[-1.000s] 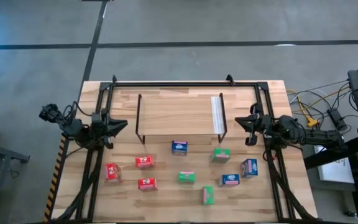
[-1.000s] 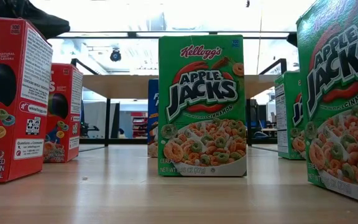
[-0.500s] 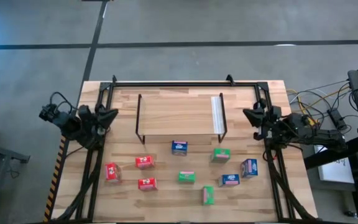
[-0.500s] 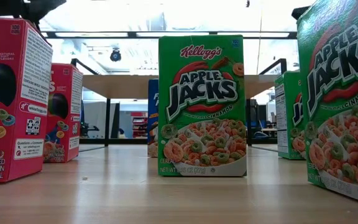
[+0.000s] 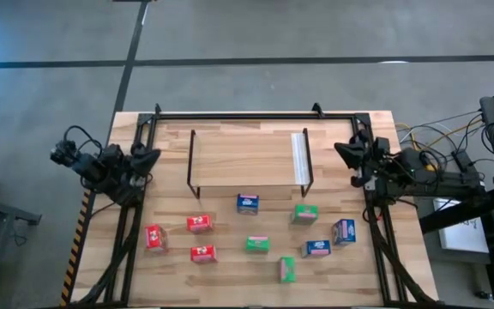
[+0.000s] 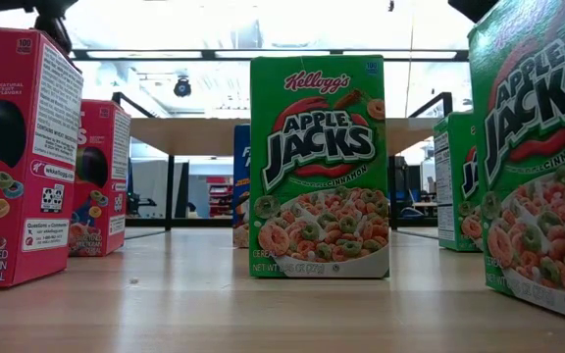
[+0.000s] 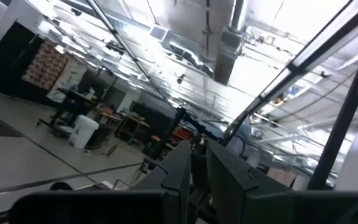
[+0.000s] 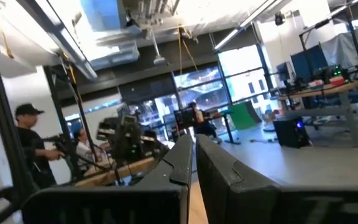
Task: Stack cereal on shelf
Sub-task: Put the top right red cereal box on the shelf
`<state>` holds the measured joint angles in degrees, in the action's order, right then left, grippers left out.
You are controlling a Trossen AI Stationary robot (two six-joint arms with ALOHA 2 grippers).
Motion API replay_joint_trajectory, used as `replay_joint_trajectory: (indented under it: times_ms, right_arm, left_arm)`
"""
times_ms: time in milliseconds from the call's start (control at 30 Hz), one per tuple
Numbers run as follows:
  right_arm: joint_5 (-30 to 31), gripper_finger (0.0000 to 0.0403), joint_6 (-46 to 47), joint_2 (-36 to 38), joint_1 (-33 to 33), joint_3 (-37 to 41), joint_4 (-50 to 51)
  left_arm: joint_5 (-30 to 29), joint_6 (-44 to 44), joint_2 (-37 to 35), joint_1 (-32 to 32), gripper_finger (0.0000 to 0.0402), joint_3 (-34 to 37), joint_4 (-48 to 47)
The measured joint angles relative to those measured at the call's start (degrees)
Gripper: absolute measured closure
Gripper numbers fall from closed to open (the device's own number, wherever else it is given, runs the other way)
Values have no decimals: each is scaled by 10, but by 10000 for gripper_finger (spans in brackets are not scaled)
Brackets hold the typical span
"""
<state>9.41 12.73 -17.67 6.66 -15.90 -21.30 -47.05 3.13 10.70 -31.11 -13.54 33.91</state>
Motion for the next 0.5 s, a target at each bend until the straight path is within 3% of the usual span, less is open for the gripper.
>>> replay_joint_trajectory:
  times_ms: [167, 267, 500]
  right_arm:
    - [13, 390, -14, -35, 0, -29, -2]
    - [12, 390, -24, -50, 0, -36, 2]
    - [12, 390, -48, -54, 0, -48, -1]
  left_arm:
    - [0, 11, 108, -1, 365, -56, 6]
    - [1, 25, 168, -1, 365, -112, -45]
    - [2, 156, 292, -1, 365, -289, -389]
